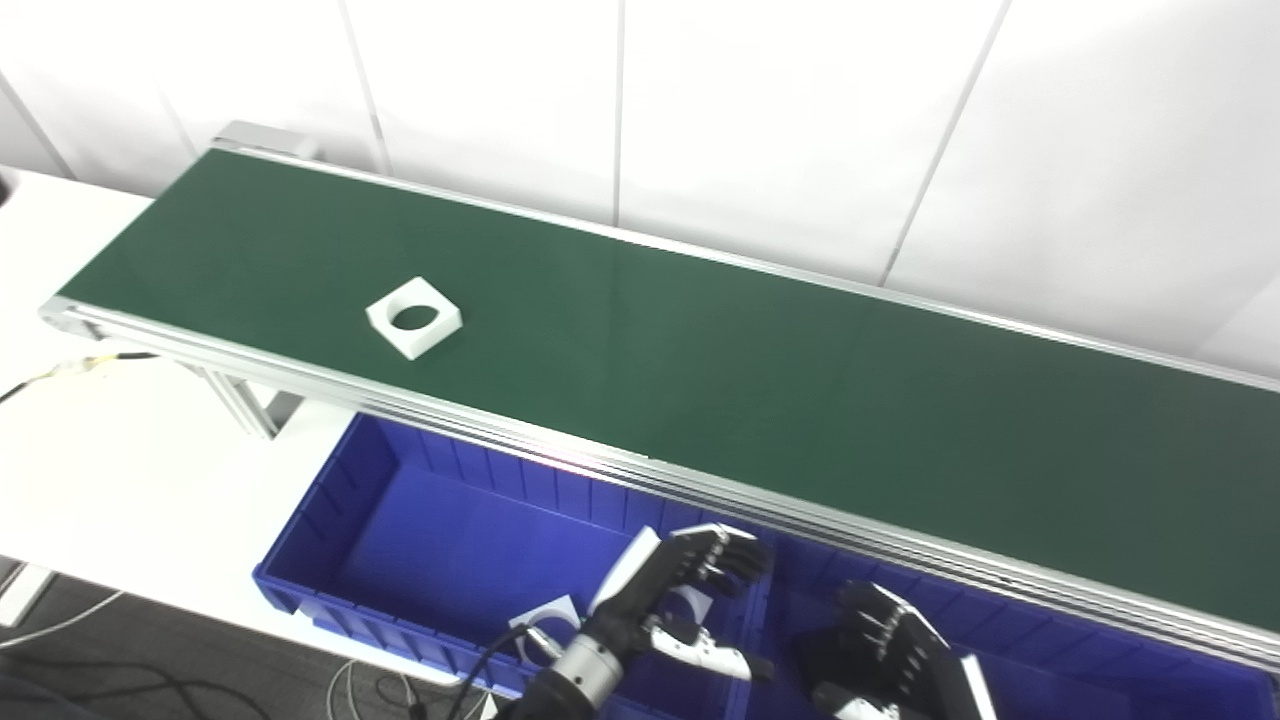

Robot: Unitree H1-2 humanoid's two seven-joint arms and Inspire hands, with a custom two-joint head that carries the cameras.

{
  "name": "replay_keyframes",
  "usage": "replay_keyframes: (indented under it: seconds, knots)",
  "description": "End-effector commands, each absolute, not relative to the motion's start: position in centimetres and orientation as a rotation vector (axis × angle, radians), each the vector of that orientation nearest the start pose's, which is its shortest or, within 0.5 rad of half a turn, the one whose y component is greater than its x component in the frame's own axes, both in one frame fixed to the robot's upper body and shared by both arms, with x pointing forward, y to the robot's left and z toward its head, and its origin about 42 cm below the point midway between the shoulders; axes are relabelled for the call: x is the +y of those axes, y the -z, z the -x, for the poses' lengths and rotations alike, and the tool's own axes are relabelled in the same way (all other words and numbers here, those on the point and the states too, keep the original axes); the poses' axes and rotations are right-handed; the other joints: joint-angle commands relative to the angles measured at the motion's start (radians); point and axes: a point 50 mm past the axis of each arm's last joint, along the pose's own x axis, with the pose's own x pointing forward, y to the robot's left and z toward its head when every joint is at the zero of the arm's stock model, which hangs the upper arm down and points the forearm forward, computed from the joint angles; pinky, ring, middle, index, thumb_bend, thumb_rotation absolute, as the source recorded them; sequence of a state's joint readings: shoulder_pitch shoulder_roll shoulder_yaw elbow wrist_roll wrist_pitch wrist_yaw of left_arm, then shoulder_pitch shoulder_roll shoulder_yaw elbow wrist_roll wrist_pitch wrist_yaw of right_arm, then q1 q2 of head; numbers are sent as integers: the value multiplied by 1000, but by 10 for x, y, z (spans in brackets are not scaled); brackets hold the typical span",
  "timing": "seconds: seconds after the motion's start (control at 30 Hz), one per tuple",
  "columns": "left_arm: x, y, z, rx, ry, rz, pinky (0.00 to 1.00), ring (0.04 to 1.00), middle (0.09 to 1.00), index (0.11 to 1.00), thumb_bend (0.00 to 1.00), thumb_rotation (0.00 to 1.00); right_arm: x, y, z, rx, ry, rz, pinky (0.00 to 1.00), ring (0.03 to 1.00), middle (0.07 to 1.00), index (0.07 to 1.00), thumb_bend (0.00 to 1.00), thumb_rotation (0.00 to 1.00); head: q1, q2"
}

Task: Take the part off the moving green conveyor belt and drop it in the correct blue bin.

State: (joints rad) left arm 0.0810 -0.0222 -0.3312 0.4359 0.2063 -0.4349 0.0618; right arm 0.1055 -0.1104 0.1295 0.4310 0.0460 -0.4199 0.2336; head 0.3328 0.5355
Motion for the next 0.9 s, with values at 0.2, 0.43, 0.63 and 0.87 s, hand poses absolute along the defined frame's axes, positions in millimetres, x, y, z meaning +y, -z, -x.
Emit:
replay_keyframes:
  seconds: [0.2,0.43,0.63,0.87]
  knots:
    - [105,3,-223,-17,327,-149,608,664,680,661,855,136,-221,13,-223,66,-346,3,681,743,771,751,913,254,17,-25]
    - [105,4,-221,-16,324,-148,605,668,680,661,859,140,-218,13,-222,67,-347,-5,680,742,770,748,918,244,1,-28]
    - [108,4,-219,-15,326,-144,617,676,688,668,852,139,-216,13,-221,65,-344,-6,671,735,767,745,928,240,-19,-18]
    - [112,4,-218,-17,325,-150,623,681,694,672,842,151,-213,12,-220,61,-344,3,660,728,759,740,929,241,-36,-14]
